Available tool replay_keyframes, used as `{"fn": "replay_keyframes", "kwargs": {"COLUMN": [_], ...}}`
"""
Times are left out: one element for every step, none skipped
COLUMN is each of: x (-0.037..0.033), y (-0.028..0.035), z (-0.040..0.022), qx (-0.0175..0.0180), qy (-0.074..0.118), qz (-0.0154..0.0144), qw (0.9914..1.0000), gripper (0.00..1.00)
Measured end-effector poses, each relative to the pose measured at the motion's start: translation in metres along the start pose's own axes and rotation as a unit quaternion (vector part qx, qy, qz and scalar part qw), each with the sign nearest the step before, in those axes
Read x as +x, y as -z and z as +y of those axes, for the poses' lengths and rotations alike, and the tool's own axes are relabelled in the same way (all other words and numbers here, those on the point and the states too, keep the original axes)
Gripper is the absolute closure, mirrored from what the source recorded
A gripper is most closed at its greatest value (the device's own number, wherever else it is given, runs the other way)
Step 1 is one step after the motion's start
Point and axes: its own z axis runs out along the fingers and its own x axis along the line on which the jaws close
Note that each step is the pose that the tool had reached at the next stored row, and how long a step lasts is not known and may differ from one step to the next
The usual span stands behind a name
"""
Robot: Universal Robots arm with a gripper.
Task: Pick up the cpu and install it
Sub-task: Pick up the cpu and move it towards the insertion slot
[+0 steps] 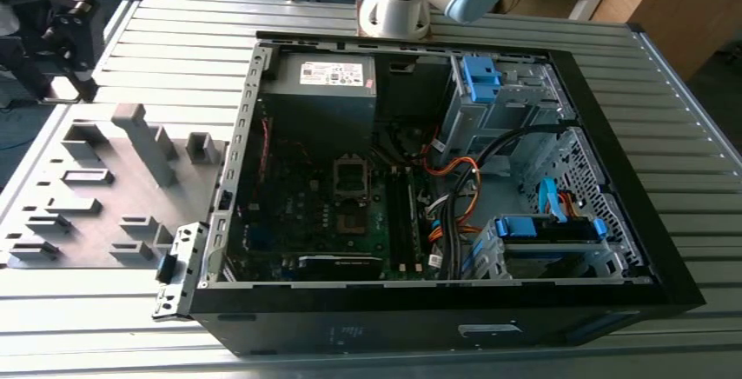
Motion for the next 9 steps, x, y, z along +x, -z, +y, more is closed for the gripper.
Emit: {"fn": "replay_keyframes", "kwargs": {"x": [-0.0023, -0.0046, -0.0069, -0.0088, -0.0108, -0.013, -0.0153, -0.0178, -0.0204], "y": [0.0, 0.0, 0.0, 0.0, 0.0, -0.0001, 0.0, 0.0, -0.0001], "z": [-0.0001, -0.0002, -0.0003, -0.0003, -0.0003, -0.0004, -0.0004, -0.0005, -0.0006], "qx": [0.0, 0.0, 0.0, 0.0, 0.0, 0.0, 0.0, 0.0, 0.0], "qy": [0.0, 0.0, 0.0, 0.0, 0.0, 0.0, 0.0, 0.0, 0.0], "qz": [0.0003, 0.0006, 0.0009, 0.0011, 0.0014, 0.0016, 0.002, 0.0023, 0.0027], "qw": [1.0, 1.0, 1.0, 1.0, 1.0, 1.0, 1.0, 1.0, 1.0], "gripper": [0.53, 0.53, 0.53, 0.53, 0.53, 0.53, 0.53, 0.53, 0.53]}}
